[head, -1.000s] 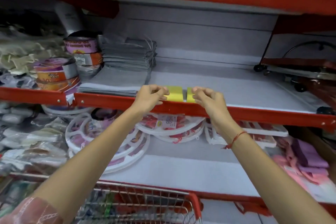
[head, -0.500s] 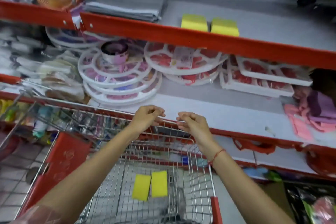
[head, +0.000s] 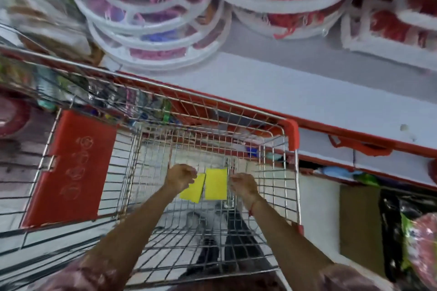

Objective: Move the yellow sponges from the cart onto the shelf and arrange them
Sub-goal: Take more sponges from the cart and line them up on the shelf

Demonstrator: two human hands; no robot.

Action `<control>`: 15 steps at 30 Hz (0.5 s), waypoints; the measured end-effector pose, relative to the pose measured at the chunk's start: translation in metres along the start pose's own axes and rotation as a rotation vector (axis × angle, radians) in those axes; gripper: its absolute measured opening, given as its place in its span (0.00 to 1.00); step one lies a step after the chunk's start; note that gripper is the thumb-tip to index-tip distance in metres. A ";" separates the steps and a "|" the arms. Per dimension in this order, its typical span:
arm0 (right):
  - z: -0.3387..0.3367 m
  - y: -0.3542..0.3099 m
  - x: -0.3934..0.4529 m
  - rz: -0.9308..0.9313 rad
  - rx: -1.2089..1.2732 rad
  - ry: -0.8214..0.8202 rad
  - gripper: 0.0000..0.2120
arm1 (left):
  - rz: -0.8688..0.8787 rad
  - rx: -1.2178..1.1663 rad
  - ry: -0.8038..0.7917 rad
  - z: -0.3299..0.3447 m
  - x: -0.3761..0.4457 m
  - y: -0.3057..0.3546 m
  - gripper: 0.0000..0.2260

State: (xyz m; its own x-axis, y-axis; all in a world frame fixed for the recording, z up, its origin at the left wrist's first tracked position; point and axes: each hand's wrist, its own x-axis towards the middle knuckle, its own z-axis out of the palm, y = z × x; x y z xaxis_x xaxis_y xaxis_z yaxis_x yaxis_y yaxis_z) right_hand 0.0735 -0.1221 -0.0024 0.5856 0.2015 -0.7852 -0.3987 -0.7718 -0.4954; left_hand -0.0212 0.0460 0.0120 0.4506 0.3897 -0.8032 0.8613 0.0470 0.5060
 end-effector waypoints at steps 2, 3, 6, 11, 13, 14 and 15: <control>0.009 0.007 0.008 0.007 -0.205 -0.048 0.11 | -0.056 0.046 0.052 0.006 0.013 -0.017 0.12; 0.014 0.012 0.014 0.006 -0.285 -0.047 0.12 | -0.080 0.087 0.074 0.010 0.019 -0.026 0.07; 0.026 0.029 0.029 0.042 -0.300 -0.039 0.09 | -0.135 0.215 0.127 0.020 0.043 -0.053 0.20; 0.037 0.042 0.042 0.121 -0.224 -0.074 0.25 | -0.215 0.220 0.075 0.039 0.060 -0.068 0.19; 0.041 0.042 0.043 0.142 -0.179 -0.055 0.27 | -0.229 0.185 0.095 0.046 0.060 -0.066 0.18; 0.045 0.043 0.045 0.143 -0.168 -0.047 0.28 | -0.237 0.154 0.123 0.048 0.059 -0.064 0.19; 0.046 0.042 0.045 0.147 -0.156 -0.047 0.30 | -0.251 0.126 0.146 0.050 0.057 -0.061 0.20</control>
State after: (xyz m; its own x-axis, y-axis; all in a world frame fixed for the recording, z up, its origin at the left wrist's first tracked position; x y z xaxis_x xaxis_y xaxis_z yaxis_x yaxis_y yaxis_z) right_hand 0.0502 -0.1175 -0.0755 0.4940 0.1051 -0.8631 -0.3612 -0.8782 -0.3137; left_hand -0.0364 0.0195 -0.0803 0.1899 0.5088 -0.8397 0.9677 0.0476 0.2476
